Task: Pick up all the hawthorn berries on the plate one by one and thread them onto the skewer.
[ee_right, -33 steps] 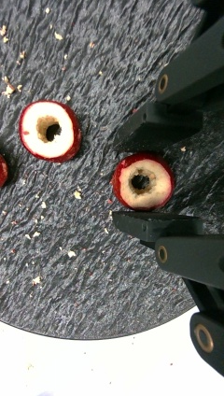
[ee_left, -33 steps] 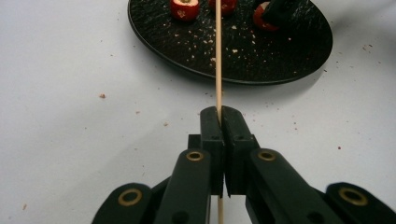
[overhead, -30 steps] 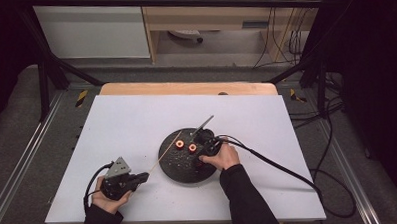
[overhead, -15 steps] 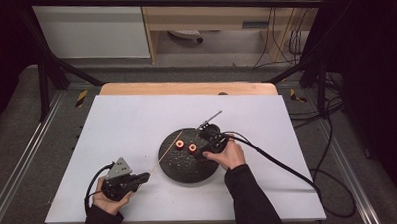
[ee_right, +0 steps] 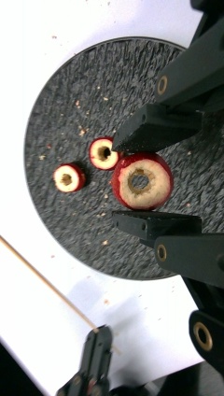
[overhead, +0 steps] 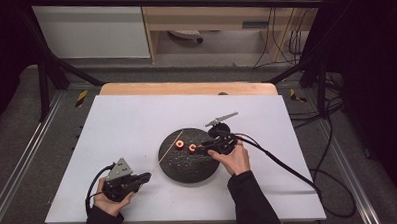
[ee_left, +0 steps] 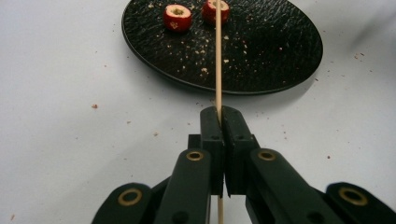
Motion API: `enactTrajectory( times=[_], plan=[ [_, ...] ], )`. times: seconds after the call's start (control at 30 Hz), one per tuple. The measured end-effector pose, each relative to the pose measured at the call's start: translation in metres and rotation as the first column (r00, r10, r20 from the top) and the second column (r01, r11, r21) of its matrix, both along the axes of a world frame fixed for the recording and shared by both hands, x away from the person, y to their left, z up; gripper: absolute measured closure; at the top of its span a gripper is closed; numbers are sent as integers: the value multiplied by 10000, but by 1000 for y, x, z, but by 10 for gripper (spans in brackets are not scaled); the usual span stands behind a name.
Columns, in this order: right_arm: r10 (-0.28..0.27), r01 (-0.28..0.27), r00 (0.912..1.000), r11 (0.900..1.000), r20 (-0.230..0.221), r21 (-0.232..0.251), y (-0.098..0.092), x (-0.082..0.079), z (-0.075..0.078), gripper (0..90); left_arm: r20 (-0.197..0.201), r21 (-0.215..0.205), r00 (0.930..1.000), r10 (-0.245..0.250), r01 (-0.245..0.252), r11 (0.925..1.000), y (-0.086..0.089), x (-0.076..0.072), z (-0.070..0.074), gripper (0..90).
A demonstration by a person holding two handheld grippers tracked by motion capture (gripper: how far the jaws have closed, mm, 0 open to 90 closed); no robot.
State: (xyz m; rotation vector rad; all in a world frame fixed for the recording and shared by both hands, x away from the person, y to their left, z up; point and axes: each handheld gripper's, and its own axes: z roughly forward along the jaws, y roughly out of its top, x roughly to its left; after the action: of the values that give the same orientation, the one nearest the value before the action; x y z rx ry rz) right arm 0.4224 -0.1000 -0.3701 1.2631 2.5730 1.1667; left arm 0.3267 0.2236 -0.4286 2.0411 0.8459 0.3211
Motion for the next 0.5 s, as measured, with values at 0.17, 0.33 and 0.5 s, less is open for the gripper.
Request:
enactTrajectory(
  times=[0.17,0.33,0.5],
  plan=[
    [-507,465,9981,9931,359,1079,-8,-6,-6,611,-3,-21,10000,41,-41,10000,-1,-1,0,881],
    [-1011,847,9928,9717,639,2207,-15,-12,-12,610,2,-31,10000,66,-66,10000,-4,-1,0,882],
    [-1463,1120,9856,9406,850,3204,-19,-17,-20,610,-7,-43,10000,64,-64,10000,-6,-1,-1,881]
  ],
)
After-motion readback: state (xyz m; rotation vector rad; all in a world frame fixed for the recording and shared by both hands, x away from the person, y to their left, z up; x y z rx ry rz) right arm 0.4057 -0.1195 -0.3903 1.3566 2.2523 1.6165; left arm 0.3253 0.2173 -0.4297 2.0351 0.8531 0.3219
